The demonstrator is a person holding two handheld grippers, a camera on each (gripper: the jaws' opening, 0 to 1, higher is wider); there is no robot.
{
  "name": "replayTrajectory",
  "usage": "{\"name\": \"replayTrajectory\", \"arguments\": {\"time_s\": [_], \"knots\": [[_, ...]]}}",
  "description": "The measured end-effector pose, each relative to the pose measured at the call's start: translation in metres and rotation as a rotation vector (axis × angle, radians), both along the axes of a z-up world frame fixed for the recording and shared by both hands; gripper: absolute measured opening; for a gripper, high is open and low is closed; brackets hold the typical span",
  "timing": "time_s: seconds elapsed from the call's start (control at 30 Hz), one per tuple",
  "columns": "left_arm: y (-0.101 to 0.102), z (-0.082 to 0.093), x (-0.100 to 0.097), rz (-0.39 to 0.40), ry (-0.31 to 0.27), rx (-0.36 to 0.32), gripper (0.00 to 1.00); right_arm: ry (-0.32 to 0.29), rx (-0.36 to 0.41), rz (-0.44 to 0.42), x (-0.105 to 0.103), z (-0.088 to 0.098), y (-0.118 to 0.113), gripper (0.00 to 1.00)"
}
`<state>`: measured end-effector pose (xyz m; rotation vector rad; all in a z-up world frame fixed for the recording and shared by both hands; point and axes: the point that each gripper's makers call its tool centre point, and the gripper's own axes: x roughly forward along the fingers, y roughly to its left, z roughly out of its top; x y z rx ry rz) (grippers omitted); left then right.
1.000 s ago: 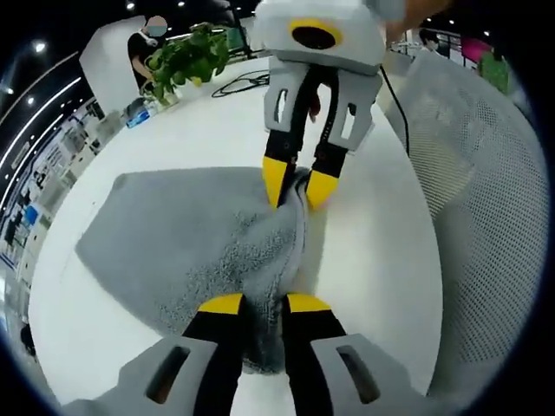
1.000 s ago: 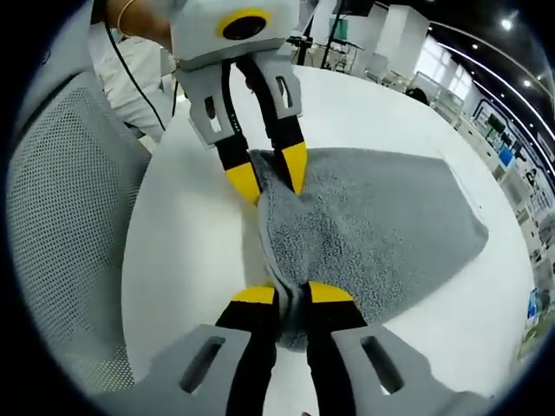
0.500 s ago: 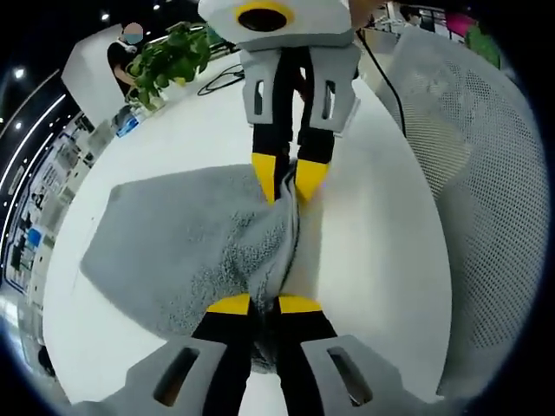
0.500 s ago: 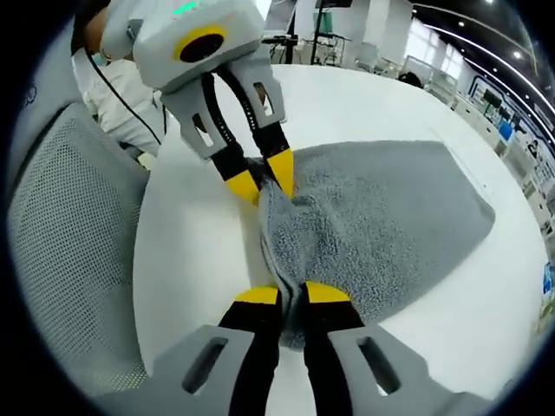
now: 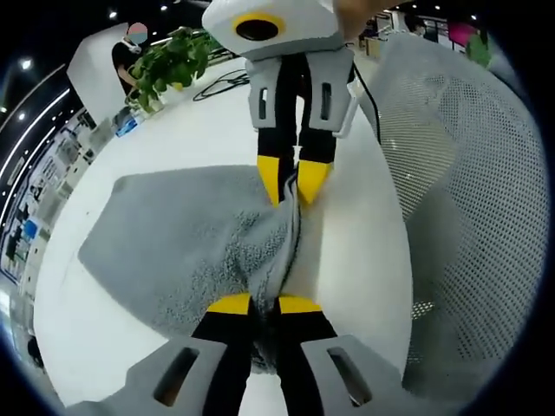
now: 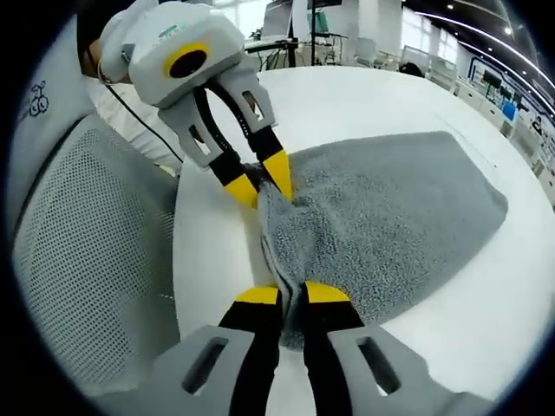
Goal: Fold the towel on the table until its edges align and the towel forms a compact rectangular stack.
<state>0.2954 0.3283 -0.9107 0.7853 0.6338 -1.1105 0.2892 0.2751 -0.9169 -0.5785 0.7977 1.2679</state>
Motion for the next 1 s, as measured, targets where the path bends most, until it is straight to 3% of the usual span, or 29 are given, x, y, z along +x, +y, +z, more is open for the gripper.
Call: {"name": "replayTrajectory", "arguments": {"time_s": [0.03,0.07,0.4,0.57,0.67,0.7,0.73,1.0], "knots": [[-0.001,0.0,-0.003,0.01,0.005,-0.016,0.08,-0.042,-0.026,0.041,-0.004,0.0,-0.002,0.06],[-0.001,0.0,-0.007,0.005,0.004,-0.02,0.08,-0.046,-0.033,0.043,-0.009,-0.001,-0.003,0.06],[-0.004,0.0,-0.044,-0.029,0.016,-0.03,0.08,-0.026,-0.012,0.002,-0.047,0.001,-0.005,0.06],[-0.006,0.002,-0.053,-0.022,0.058,-0.058,0.08,-0.034,-0.025,0.018,-0.055,0.006,-0.008,0.06],[-0.008,0.002,-0.059,-0.027,0.069,-0.064,0.08,-0.089,-0.07,0.076,-0.06,0.006,-0.011,0.06],[-0.01,0.002,-0.063,0.002,0.112,-0.102,0.08,-0.094,-0.078,0.083,-0.062,0.006,-0.012,0.06],[-0.009,0.003,-0.063,0.005,0.115,-0.109,0.08,-0.106,-0.077,0.087,-0.065,0.008,-0.012,0.06],[-0.005,0.021,-0.065,0.034,0.134,-0.144,0.08,-0.128,-0.038,0.035,-0.065,0.032,-0.009,0.05]]}}
